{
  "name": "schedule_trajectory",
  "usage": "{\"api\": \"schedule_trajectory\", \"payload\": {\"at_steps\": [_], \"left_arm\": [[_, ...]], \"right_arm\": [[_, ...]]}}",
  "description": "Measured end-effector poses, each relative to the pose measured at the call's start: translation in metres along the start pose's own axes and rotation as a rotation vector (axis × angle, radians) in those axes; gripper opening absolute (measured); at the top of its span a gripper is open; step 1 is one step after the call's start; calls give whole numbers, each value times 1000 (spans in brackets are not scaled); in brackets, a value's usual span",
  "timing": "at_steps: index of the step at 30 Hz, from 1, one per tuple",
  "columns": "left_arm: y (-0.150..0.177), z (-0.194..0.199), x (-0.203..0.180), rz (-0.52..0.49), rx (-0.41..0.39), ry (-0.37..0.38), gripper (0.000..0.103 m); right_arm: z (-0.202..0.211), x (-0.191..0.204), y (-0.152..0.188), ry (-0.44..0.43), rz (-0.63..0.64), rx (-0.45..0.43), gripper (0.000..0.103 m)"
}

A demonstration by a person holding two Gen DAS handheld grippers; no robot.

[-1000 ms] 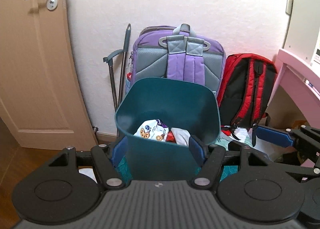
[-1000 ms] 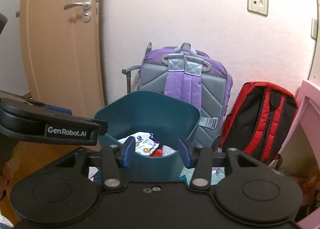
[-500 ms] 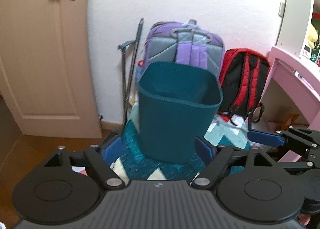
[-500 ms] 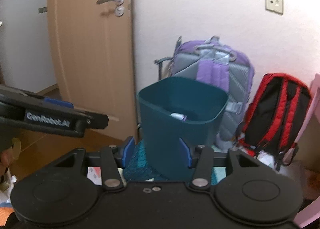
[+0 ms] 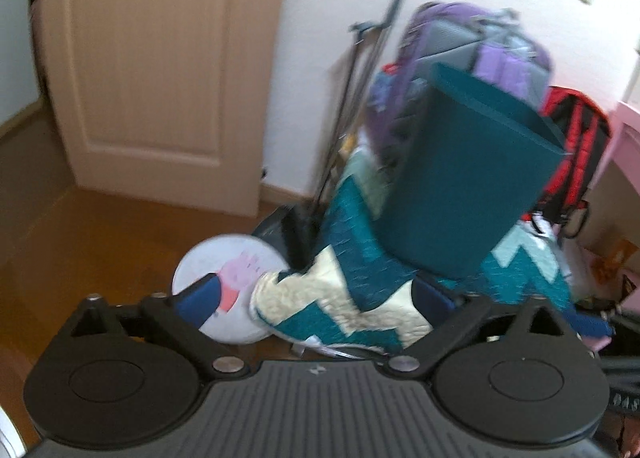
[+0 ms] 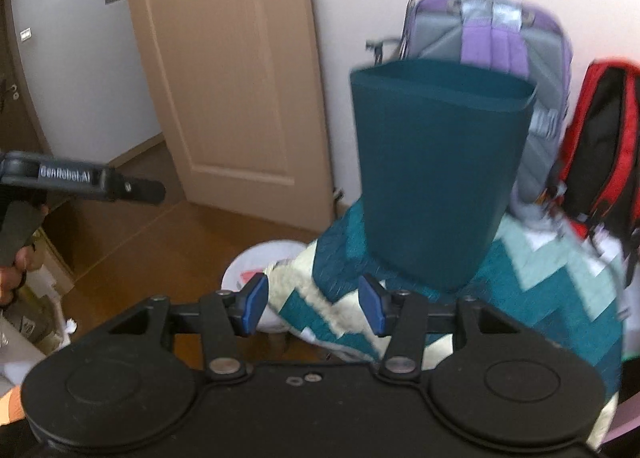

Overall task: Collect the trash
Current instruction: 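Lower both tools from the bin back to the floor trash, then grasp the clear plastic tray with the left tool while the right tool grasps the white plastic bag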

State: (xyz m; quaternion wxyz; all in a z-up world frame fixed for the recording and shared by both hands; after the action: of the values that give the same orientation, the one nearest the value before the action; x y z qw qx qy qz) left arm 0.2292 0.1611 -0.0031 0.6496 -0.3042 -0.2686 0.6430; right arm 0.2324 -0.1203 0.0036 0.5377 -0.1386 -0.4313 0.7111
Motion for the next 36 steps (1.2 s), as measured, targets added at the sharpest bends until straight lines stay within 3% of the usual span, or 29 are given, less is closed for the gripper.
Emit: {"api": "schedule_trajectory", "payload": {"at_steps": [11,19,30,36], "left_arm": [[91,-179,76,168,380,-29,102],[164,-294,113,312,647,-28,102],[260,-418,142,509,876,-49,102],[306,-459,143,635,939,-68,102]], "right_arm": [[-136,-53,98,73,-135,294,50],[-238,-79,155,125,-208,453,50],[-367,-113,208,231,-411,540,50],[-417,-123,244,305,-458,594,50]]}}
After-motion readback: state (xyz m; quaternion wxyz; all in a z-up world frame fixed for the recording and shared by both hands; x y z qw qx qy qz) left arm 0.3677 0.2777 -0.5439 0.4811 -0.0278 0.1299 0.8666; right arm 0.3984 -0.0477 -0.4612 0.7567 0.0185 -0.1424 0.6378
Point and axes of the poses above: each gripper's, at about its wrist camera, not at the fingertips, and z roughly against the way its jaws point, x to its left, y to its underside, the point moved 3 cm from there along -z, roughly the way its jaws point, and after that the axes turned 11 degrees about -z, right-handed, at the moved point
